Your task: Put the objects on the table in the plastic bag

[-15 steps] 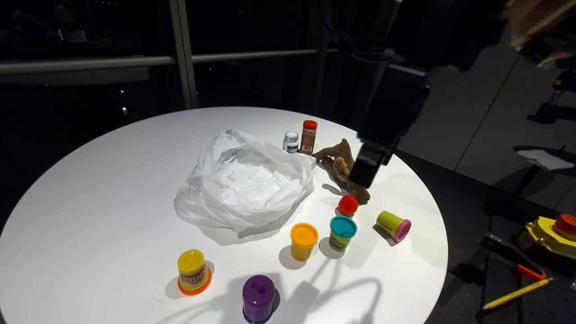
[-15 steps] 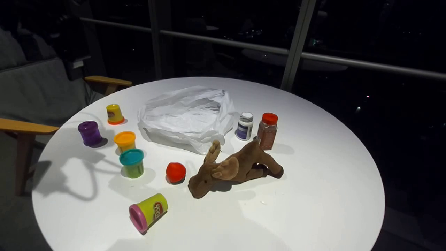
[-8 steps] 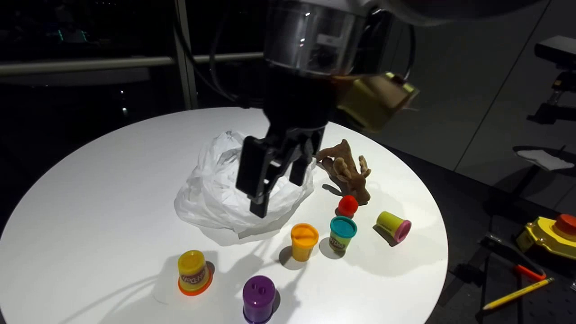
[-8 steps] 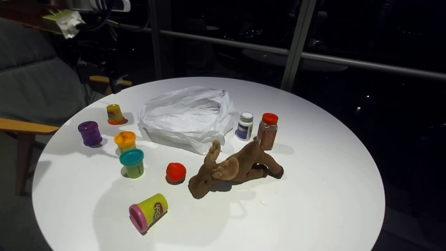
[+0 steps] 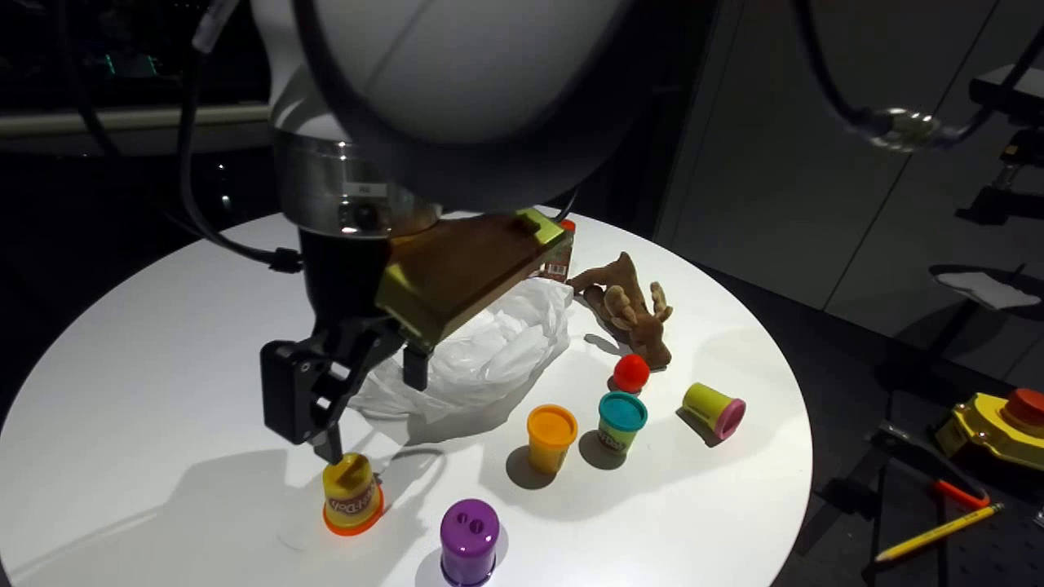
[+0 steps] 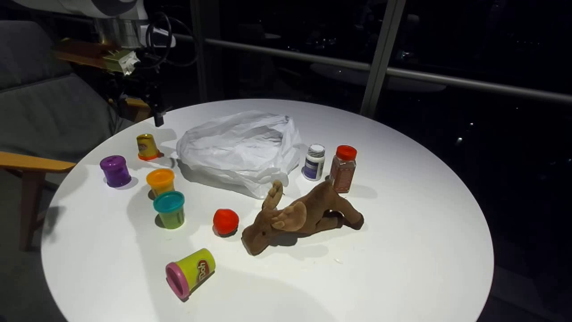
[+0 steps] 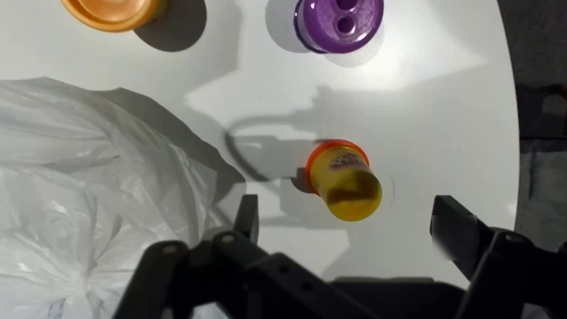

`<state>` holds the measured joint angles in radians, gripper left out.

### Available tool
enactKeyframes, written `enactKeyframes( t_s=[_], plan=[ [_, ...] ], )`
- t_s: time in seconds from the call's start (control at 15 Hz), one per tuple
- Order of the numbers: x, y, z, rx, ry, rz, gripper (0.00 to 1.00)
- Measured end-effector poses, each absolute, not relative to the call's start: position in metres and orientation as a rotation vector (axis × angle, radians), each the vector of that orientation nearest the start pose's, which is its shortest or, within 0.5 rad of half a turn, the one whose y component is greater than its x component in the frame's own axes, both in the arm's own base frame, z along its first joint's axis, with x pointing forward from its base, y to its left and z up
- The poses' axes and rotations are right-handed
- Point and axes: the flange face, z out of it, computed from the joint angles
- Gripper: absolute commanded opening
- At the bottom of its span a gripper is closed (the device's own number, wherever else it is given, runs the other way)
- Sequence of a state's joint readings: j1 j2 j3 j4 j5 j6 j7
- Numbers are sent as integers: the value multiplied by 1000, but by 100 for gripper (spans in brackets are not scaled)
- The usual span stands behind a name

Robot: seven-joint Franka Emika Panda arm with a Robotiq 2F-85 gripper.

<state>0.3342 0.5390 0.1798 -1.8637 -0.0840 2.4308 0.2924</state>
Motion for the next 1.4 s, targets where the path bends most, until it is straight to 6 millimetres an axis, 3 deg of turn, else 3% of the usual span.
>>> enactKeyframes(
  t_s=[0.27, 0.6, 0.73, 1.13, 1.27, 1.4],
  plan=[
    [579, 332, 211, -3072, -427, 44, 100],
    [591, 337, 186, -3087, -444, 145, 100],
    [597, 336, 180, -3091, -442, 158, 74],
    [609, 334, 171, -3100, -441, 139, 27],
    [611, 335, 170, -3105, -442, 135, 16],
    [612, 336, 172, -3109, -445, 140, 16]
  ],
)
